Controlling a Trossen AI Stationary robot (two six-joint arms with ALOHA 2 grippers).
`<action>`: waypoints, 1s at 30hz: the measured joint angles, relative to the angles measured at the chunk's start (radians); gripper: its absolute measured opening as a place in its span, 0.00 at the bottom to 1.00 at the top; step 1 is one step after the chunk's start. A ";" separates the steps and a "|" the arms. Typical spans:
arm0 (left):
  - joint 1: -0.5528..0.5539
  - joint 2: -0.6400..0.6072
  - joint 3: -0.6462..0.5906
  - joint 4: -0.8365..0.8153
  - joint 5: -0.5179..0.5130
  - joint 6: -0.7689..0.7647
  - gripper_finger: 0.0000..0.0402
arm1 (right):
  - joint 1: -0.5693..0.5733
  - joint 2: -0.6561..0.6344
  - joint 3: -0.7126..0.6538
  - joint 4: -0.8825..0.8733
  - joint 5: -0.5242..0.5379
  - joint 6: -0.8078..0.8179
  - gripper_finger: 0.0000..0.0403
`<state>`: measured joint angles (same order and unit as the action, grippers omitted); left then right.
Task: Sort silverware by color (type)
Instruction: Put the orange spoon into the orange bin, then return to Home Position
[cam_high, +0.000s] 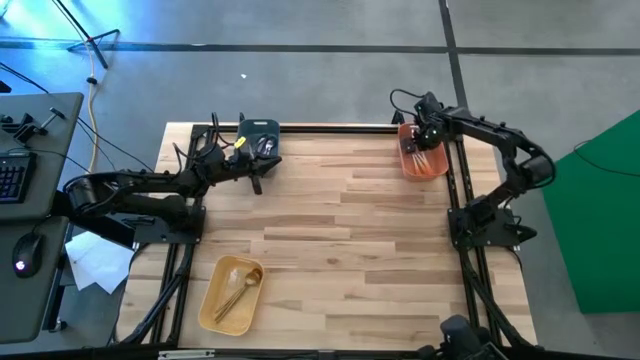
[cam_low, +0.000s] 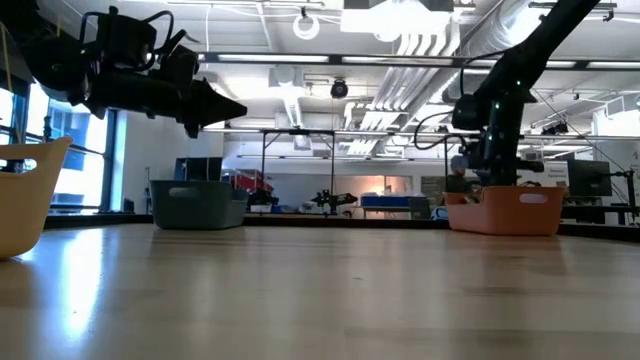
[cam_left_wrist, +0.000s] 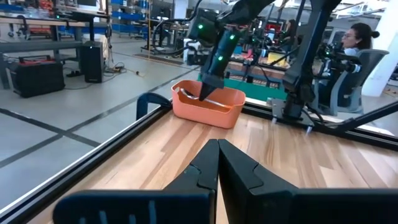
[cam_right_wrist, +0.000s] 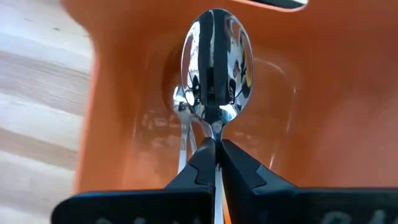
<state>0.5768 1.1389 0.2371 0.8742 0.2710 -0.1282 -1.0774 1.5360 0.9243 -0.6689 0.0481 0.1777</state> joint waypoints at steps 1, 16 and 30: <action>0.000 0.000 0.000 0.000 0.000 0.000 0.00 | -0.004 0.009 -0.006 0.016 -0.005 0.000 0.00; 0.000 0.000 0.000 -0.001 0.006 0.034 0.00 | -0.011 0.056 -0.007 0.045 0.001 0.032 0.07; 0.000 0.000 0.080 -0.127 0.101 0.130 0.00 | 0.046 -0.037 0.043 0.062 0.001 -0.220 0.13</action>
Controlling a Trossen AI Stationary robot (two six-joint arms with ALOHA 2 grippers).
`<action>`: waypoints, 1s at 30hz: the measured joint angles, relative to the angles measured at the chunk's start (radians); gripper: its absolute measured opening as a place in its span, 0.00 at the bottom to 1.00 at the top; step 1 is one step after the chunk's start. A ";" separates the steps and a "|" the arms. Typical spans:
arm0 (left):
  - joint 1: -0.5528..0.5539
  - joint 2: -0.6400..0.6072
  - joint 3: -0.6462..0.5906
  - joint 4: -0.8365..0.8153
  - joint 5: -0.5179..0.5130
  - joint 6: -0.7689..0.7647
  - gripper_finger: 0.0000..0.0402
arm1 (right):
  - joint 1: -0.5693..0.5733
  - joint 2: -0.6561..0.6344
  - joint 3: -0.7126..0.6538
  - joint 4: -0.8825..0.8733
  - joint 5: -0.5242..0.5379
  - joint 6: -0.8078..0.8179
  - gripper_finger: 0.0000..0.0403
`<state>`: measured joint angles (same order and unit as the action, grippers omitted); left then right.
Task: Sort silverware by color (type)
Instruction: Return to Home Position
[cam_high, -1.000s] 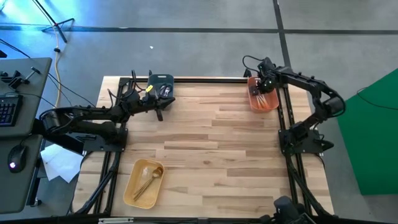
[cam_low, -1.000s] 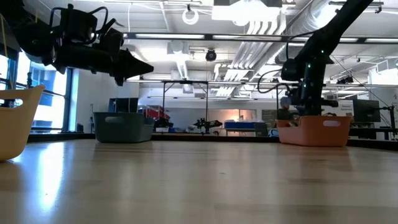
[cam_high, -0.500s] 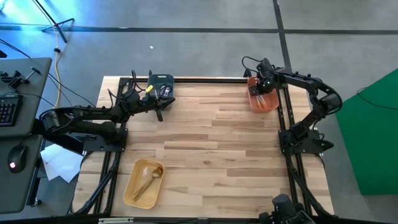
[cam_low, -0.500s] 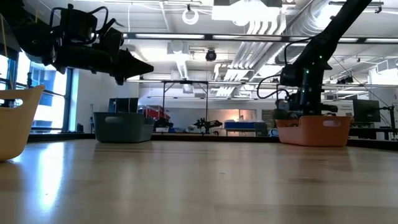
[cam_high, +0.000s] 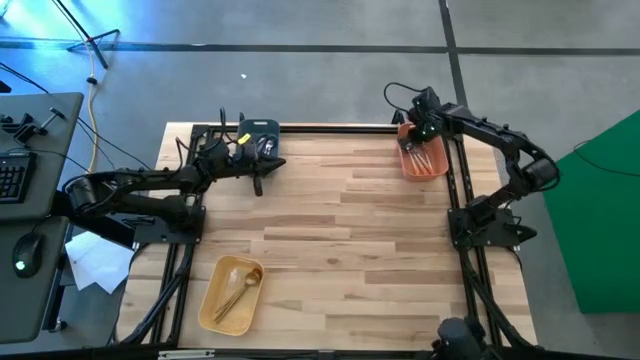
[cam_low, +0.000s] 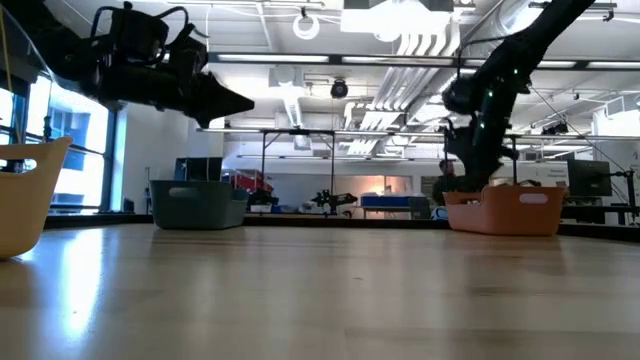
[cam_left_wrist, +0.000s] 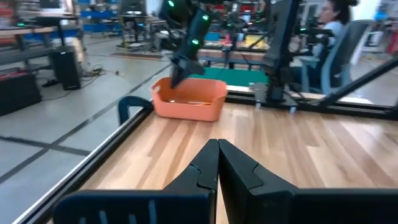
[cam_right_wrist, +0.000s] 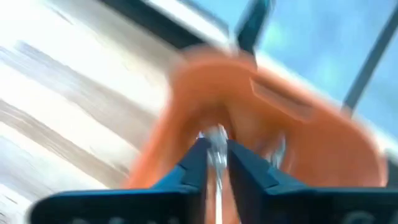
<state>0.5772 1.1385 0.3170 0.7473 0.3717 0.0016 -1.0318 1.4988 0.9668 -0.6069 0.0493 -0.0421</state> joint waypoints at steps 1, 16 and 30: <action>0.000 0.000 0.001 0.000 0.014 0.001 0.00 | 0.016 -0.020 0.000 0.028 0.000 -0.019 0.09; -0.058 0.000 0.001 0.012 0.065 0.037 0.00 | 0.425 -0.080 -0.252 0.927 -0.270 -0.206 0.00; -0.113 0.000 0.001 0.014 0.036 0.031 0.00 | 0.590 -0.457 -0.696 1.238 -0.223 -0.144 0.00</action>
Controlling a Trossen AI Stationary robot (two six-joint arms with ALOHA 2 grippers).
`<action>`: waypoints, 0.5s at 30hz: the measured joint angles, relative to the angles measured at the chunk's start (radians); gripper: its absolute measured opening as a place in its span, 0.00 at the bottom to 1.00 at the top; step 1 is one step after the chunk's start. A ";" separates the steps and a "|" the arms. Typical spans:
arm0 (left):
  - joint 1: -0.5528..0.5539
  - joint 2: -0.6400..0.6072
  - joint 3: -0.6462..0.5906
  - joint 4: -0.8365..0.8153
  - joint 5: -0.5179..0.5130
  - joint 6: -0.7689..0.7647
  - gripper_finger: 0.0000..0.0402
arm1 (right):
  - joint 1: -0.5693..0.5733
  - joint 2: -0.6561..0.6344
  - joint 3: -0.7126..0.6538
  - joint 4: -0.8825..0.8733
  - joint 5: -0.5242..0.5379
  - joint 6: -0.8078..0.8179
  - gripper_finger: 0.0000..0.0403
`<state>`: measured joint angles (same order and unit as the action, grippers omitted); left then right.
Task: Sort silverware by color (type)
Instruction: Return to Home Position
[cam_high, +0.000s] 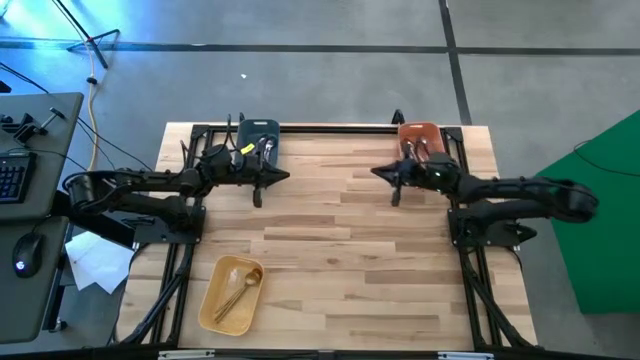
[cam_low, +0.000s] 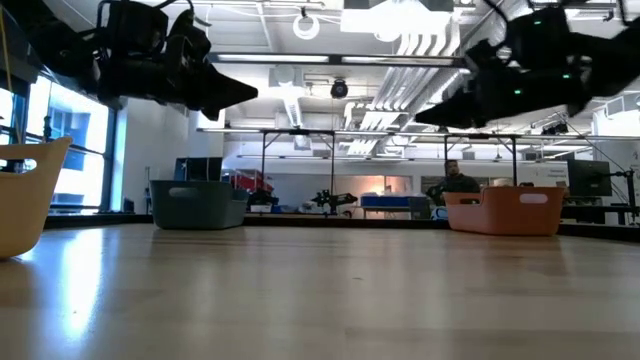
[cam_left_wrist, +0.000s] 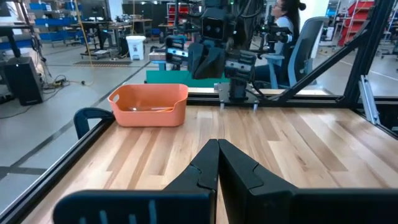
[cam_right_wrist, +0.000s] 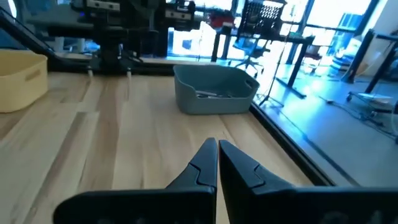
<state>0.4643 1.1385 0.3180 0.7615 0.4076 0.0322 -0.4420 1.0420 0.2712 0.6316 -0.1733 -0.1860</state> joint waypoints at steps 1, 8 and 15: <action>-0.001 -0.001 0.000 -0.001 0.000 0.004 0.00 | 0.000 -0.045 -0.026 -0.008 0.001 0.003 0.00; -0.001 -0.046 -0.008 -0.010 0.026 -0.001 0.00 | 0.000 -0.346 -0.203 -0.008 0.017 0.040 0.00; 0.000 -0.150 -0.093 -0.012 0.028 -0.001 0.00 | 0.000 -0.570 -0.259 -0.143 0.046 0.059 0.00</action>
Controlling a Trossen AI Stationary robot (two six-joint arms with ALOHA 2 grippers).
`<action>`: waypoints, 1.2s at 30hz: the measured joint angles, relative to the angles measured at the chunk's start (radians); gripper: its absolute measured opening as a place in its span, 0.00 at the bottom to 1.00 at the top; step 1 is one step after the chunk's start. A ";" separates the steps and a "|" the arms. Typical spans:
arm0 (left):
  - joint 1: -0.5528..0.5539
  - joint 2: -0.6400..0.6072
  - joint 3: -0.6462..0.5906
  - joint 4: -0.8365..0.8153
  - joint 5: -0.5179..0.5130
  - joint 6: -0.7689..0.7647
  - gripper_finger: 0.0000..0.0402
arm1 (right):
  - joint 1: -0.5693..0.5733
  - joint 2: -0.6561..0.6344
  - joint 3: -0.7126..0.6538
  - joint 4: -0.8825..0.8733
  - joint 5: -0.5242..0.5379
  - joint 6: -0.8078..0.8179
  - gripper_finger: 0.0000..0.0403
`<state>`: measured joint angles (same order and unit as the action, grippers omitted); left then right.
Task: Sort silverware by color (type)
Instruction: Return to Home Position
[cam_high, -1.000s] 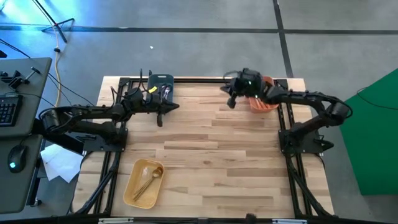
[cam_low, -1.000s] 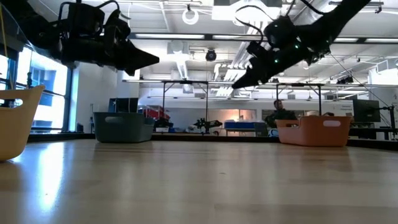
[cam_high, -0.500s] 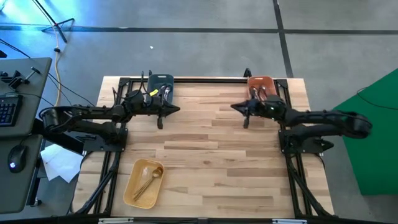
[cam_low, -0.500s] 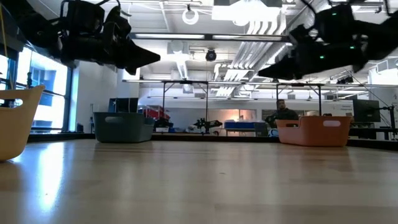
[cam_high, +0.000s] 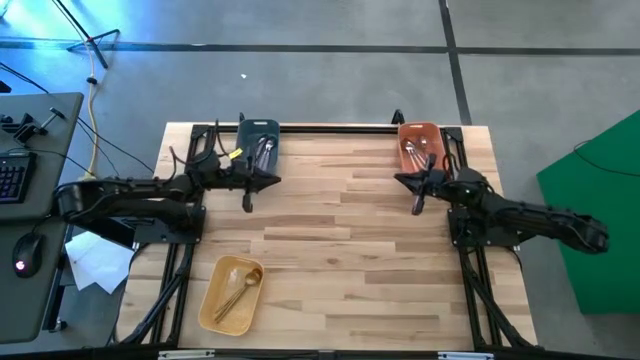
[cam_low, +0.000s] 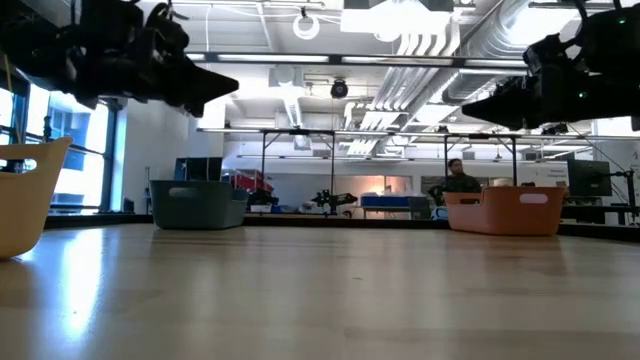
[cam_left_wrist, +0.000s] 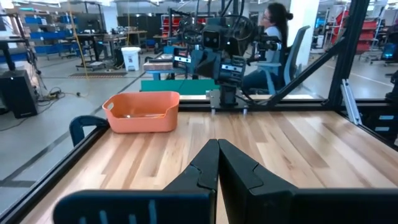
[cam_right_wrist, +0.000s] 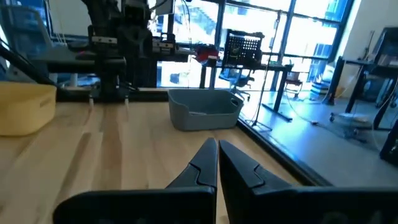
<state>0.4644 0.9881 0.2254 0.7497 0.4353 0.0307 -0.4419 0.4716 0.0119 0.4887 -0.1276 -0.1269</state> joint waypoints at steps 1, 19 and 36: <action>0.000 -0.018 -0.014 0.001 -0.001 0.000 0.00 | 0.001 -0.023 -0.002 -0.022 0.000 0.011 0.00; -0.079 -0.422 -0.135 -0.307 -0.241 -0.028 0.00 | 0.394 -0.220 -0.002 -0.182 0.424 -0.056 0.00; -0.323 -0.666 -0.214 -0.478 -0.493 -0.017 0.00 | 0.430 -0.307 -0.003 -0.268 0.338 0.040 0.00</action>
<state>0.1414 0.3226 0.0115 0.2716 -0.0577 0.0136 -0.0122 0.1646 0.0090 0.2212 0.2107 -0.0870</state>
